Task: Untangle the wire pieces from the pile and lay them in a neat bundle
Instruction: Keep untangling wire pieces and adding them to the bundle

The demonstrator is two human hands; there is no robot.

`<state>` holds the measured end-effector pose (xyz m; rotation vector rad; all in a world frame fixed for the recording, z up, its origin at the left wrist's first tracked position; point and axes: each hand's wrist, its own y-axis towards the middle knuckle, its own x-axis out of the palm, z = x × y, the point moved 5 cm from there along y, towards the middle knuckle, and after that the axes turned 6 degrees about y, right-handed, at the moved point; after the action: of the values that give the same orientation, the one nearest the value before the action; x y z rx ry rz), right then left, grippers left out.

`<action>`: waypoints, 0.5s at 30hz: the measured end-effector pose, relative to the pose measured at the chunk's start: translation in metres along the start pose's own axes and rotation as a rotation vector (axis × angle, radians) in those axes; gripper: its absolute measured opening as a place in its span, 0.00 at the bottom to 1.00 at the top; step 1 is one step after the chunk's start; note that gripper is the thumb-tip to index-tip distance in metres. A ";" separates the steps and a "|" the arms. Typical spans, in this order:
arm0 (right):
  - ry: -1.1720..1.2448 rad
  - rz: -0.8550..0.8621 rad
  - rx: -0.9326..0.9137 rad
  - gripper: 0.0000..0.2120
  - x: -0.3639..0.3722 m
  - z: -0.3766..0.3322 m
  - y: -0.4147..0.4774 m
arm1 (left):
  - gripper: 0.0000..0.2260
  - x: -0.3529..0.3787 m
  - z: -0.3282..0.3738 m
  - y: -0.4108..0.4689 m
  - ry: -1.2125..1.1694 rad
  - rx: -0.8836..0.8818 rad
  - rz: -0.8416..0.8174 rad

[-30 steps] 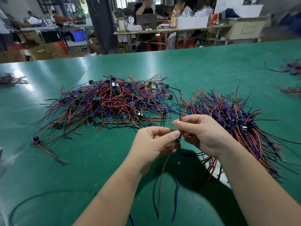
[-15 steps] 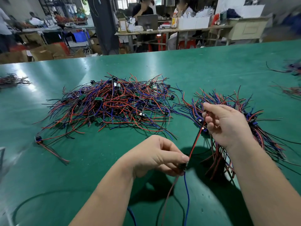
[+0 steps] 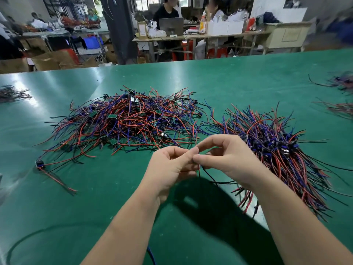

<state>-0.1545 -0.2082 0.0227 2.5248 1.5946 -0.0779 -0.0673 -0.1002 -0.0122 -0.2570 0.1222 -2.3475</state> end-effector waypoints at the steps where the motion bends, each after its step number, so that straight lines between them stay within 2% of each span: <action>1: -0.092 0.023 -0.040 0.07 -0.001 -0.001 0.000 | 0.14 0.000 0.000 0.000 0.004 0.005 0.000; 4: -0.256 0.057 -0.107 0.08 -0.001 -0.002 0.001 | 0.13 -0.003 0.000 0.002 0.014 0.025 -0.008; 7: -0.303 0.111 -0.173 0.09 -0.001 -0.009 0.000 | 0.11 -0.002 0.002 0.003 -0.016 0.050 -0.020; 9: -0.241 0.192 -0.228 0.10 -0.004 -0.016 -0.002 | 0.09 -0.007 0.003 0.005 -0.038 0.066 0.061; 10: -0.174 0.257 -0.251 0.11 -0.011 -0.020 -0.003 | 0.09 -0.014 0.004 0.007 0.023 0.100 0.149; 13: -0.030 0.536 -0.297 0.13 -0.043 -0.026 -0.007 | 0.07 -0.036 0.011 0.009 0.665 0.275 0.452; 15: -0.217 0.718 -0.248 0.12 -0.066 -0.025 -0.012 | 0.04 -0.038 0.007 0.011 0.998 0.286 0.448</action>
<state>-0.1944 -0.2585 0.0543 2.6078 0.5250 -0.0599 -0.0322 -0.0813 -0.0124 0.9918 0.2804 -1.8072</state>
